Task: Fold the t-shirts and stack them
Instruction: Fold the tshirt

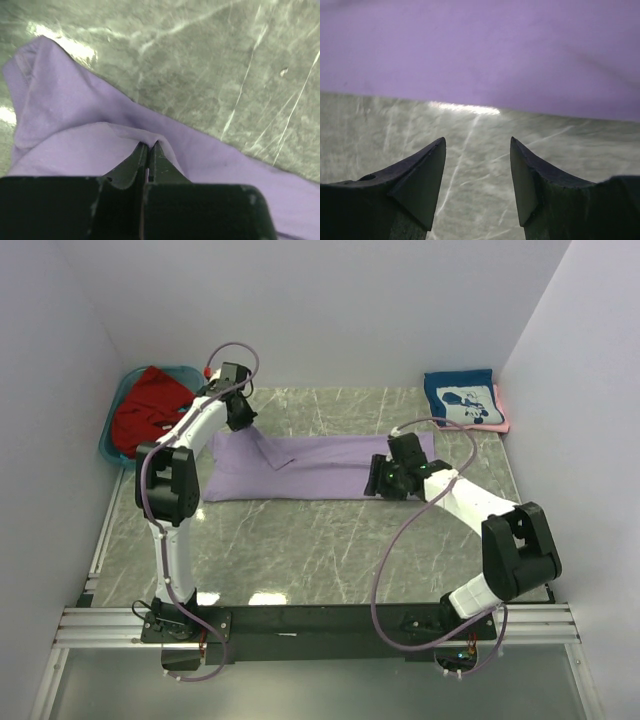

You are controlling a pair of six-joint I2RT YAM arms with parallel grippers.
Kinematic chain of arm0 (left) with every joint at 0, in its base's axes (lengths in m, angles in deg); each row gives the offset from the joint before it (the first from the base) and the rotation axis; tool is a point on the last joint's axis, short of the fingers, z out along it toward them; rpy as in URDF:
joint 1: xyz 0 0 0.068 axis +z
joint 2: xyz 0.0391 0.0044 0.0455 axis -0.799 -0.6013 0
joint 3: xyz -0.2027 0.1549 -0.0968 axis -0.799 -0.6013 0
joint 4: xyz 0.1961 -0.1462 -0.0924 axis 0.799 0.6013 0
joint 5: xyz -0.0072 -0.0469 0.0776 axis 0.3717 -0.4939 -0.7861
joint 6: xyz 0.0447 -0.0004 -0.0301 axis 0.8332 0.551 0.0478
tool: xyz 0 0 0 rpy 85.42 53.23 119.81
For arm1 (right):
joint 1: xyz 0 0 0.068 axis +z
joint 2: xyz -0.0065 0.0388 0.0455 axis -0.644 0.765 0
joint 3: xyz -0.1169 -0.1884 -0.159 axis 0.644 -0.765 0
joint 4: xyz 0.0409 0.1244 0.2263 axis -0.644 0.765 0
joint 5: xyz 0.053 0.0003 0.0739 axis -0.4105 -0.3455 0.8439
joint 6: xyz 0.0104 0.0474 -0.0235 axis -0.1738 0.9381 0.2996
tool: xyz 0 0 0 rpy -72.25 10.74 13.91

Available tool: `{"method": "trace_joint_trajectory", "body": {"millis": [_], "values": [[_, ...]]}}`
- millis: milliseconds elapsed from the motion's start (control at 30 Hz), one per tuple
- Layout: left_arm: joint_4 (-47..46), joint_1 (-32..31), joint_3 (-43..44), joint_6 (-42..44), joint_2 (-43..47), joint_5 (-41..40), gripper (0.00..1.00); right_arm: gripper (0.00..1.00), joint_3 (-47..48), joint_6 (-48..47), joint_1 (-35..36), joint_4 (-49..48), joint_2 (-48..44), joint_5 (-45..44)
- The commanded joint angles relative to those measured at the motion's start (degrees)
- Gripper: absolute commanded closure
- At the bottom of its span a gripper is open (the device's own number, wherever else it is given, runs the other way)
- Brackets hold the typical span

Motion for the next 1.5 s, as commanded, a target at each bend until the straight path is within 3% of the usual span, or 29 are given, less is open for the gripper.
{"method": "trace_joint_trajectory", "body": {"millis": [0, 167, 300, 467, 633, 1100, 1467], "values": [[-2.6, 1.7, -0.2, -1.6, 0.8, -1.3, 0.98, 0.39, 2.0, 0.1, -5.3, -2.0, 1.1, -0.9], [-3.2, 3.2, -1.3, -3.0, 1.0, -1.4, 0.98, 0.40, 0.2, 2.5, -15.4, -4.4, 3.1, 2.9], [-3.1, 3.2, -0.7, -2.6, -0.1, -0.8, 0.98, 0.40, 2.1, 2.1, -19.6, -5.3, 5.8, 2.5], [-3.5, 3.3, -1.0, -2.4, -0.1, -0.4, 0.98, 0.40, 6.8, 1.5, -22.1, -5.6, 7.9, 0.5], [-3.1, 3.3, -0.8, -2.2, -0.5, 0.4, 0.97, 0.40, 12.2, -7.5, -24.1, -2.0, 11.8, -4.0], [-2.7, 3.3, -1.2, -1.3, -0.3, 1.4, 0.97, 0.40, 13.6, -20.5, -30.4, -2.8, 16.1, 3.0], [-2.0, 3.3, -0.5, -0.5, -0.9, 1.1, 0.97, 0.54, 15.2, -19.0, -34.1, -5.2, 20.0, 14.9]]}}
